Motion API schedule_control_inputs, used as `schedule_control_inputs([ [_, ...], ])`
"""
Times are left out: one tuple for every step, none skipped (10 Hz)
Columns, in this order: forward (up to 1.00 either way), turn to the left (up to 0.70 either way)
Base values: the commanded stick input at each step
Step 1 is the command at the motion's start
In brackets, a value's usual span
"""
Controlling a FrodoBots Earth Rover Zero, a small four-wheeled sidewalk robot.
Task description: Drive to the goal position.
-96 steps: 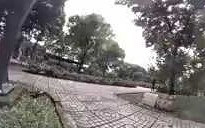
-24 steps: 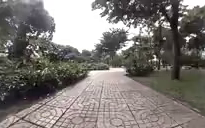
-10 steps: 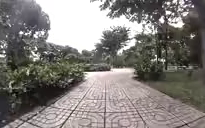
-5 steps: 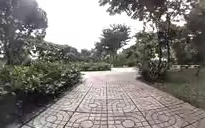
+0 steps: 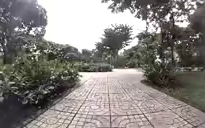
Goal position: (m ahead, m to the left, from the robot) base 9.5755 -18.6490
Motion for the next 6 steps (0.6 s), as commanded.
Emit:
schedule_control_inputs([
  [1.0,0.0],
  [1.0,0.0],
  [1.0,0.0],
  [1.0,0.0],
  [1.0,0.0],
  [1.0,0.0],
])
